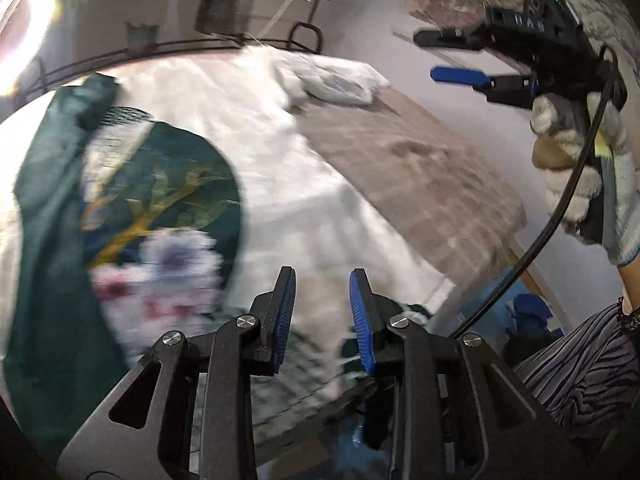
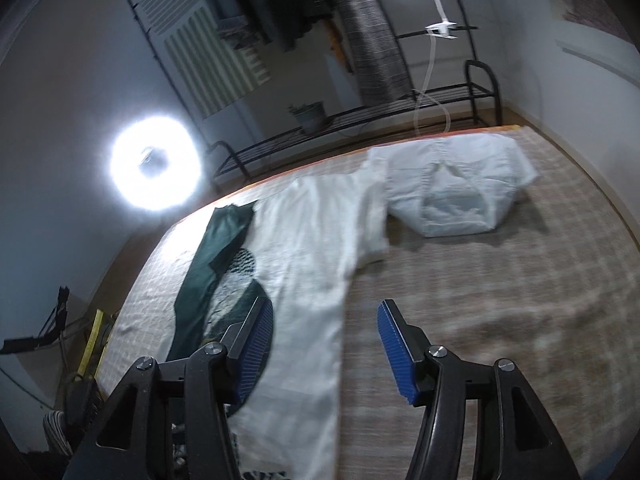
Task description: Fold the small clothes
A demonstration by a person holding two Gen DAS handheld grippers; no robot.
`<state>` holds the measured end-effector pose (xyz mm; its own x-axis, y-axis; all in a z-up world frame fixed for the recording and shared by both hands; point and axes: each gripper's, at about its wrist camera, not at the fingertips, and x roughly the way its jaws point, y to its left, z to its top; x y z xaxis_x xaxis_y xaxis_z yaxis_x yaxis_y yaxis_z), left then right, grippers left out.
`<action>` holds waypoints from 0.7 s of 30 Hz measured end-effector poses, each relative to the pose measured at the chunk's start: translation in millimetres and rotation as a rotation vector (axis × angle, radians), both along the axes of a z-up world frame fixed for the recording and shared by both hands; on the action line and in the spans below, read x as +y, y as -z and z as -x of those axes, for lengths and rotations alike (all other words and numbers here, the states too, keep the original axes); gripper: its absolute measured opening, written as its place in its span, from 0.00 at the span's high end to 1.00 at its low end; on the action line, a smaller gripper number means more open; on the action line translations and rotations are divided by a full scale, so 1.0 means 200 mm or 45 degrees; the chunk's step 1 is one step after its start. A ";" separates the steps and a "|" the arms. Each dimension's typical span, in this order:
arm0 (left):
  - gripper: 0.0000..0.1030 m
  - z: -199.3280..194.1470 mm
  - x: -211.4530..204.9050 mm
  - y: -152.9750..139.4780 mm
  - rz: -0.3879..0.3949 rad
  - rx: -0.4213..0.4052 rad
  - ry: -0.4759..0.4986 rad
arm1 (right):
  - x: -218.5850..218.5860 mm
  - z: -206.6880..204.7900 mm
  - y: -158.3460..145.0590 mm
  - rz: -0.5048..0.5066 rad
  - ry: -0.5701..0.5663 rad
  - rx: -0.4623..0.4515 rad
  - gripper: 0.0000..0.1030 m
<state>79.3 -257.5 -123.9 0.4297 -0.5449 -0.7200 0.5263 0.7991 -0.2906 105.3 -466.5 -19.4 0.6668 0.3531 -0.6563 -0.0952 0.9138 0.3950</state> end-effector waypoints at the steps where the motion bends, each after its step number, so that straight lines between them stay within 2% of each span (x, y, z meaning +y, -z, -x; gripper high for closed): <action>1: 0.73 0.00 -0.04 0.02 -0.001 0.010 0.019 | -0.03 0.01 0.00 -0.005 0.011 0.002 0.44; 5: 0.73 0.03 -0.19 0.05 -0.011 0.032 0.094 | -0.18 0.04 0.01 -0.032 0.079 0.001 0.43; 8: 0.58 0.06 -0.25 0.05 0.002 0.034 0.125 | -0.27 0.06 0.01 -0.063 0.119 -0.006 0.43; 11: 0.58 0.08 -0.31 0.05 -0.014 0.018 0.156 | -0.32 0.07 0.01 -0.082 0.140 -0.007 0.43; 17: 0.58 0.13 -0.42 0.07 -0.132 -0.069 0.180 | -0.31 0.07 0.04 -0.070 0.127 0.010 0.43; 21: 0.58 0.13 -0.47 0.08 -0.160 -0.066 0.180 | -0.30 0.07 0.04 -0.091 0.124 0.014 0.43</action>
<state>54.1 -351.0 -140.3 0.3933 -0.5098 -0.7651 0.6478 0.7442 -0.1628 91.3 -527.3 -28.0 0.6932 0.3329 -0.6392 -0.0025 0.8881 0.4597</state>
